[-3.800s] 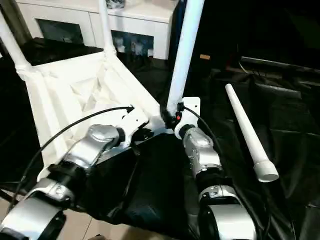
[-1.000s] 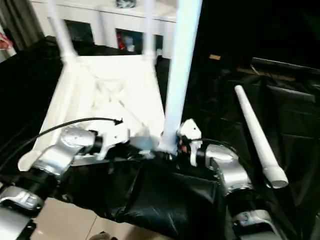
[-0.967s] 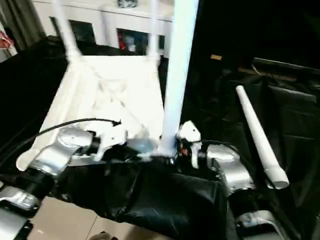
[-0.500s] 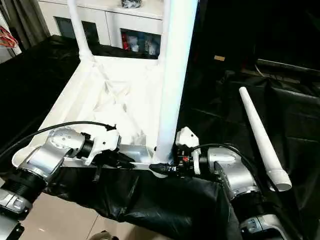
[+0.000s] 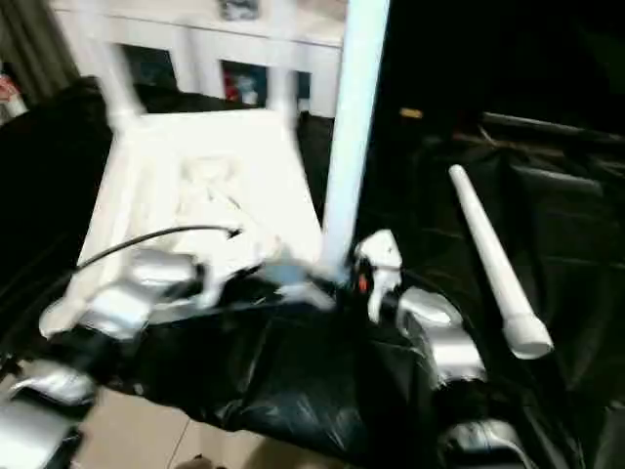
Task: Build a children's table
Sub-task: Rotate leg to tighten
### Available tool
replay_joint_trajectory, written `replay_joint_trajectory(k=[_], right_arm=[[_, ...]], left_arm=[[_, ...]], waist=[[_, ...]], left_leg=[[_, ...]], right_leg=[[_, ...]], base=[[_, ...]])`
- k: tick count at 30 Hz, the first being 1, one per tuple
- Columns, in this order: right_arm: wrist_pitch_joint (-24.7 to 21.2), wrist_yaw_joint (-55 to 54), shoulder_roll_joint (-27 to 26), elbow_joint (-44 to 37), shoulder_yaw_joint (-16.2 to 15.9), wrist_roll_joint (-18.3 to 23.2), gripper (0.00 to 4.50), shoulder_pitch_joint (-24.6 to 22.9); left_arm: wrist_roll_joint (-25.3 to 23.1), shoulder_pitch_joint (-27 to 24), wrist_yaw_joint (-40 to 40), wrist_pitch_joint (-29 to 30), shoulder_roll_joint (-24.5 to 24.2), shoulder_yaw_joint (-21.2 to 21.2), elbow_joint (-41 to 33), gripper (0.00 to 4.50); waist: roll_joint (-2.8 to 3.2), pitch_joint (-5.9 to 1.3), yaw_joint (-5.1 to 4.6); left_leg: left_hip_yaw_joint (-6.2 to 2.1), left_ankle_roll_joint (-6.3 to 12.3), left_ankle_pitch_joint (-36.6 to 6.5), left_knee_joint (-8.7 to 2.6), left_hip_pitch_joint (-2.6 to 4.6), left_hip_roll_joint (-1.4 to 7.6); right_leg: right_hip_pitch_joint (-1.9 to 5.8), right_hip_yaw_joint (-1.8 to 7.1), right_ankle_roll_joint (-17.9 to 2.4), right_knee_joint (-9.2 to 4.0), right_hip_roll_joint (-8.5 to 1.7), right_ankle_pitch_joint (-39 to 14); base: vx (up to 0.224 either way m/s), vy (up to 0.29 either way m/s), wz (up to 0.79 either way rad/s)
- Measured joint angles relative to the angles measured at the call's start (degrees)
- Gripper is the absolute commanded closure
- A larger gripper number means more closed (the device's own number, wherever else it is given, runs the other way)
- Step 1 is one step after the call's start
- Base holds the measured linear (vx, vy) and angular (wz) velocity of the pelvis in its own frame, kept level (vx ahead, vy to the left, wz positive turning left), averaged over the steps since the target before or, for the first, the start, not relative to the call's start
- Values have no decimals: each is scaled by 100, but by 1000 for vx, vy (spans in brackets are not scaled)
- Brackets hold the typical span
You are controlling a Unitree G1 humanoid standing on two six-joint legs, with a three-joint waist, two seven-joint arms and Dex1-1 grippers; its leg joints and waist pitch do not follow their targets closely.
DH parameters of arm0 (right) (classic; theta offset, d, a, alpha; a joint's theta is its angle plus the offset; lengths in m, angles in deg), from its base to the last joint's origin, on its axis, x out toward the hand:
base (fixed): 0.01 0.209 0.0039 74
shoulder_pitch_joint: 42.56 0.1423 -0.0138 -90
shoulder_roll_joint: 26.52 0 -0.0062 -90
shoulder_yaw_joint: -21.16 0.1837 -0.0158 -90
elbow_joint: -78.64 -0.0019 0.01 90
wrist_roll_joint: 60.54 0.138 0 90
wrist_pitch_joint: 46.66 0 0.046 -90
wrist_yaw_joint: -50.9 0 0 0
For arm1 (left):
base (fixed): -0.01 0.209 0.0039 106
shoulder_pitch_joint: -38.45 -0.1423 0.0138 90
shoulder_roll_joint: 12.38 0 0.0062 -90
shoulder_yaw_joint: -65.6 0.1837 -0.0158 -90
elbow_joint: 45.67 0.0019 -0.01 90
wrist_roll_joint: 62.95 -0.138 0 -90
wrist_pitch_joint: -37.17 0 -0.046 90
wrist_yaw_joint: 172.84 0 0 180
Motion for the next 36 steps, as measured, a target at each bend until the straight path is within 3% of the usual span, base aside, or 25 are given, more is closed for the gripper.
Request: replay_joint_trajectory(k=[5, 7, 12, 17, 22, 36], right_arm=[[256, -1492, -411, 586, 248, -262, 173, 433], [361, -1695, -453, 715, 254, -291, 117, 503], [532, -1606, -499, 820, 256, -291, 60, 526], [651, -1024, -400, 810, 192, -316, 60, 465], [661, 160, 62, 639, -199, -318, 60, 347], [372, 3121, 1142, -449, -1070, -129, 60, -95]], left_arm=[[-213, 219, -972, 143, 512, -28, 331, 450], [-244, 229, -1107, 141, 573, -28, 358, 450], [-257, 209, -1108, 76, 547, -26, 345, 450], [-249, 112, -789, -74, 352, -14, 237, 450], [-114, -130, -146, -251, -38, -7, -119, 450], [377, -478, 1786, -629, -979, 114, -673, 450]], waist=[[30, -18, -14], [37, -22, -13], [40, -24, -41], [47, -23, -103], [52, -22, -106], [51, -20, 119]], left_leg=[[0, -1, 0, 1, -1, -2], [0, 0, -2, -3, -2, -3], [0, 2, -3, -9, -6, -3], [1, 2, -2, -28, -10, -3], [2, 3, -1, -45, -19, -2], [2, 14, -7, -29, -32, 3]], right_leg=[[0, 1, -22, -16, 0, 13], [2, 0, -22, -26, 0, 13], [2, -2, -22, -36, 0, 15], [2, -3, -22, -41, 1, 15], [-1, -8, -25, -48, 4, 12], [-17, -15, -26, -58, 2, 12]], base=[[0, 0, 0], [0, 0, 0], [0, 0, 0], [0, 0, 0], [0, 0, 0], [0, 0, 0]])
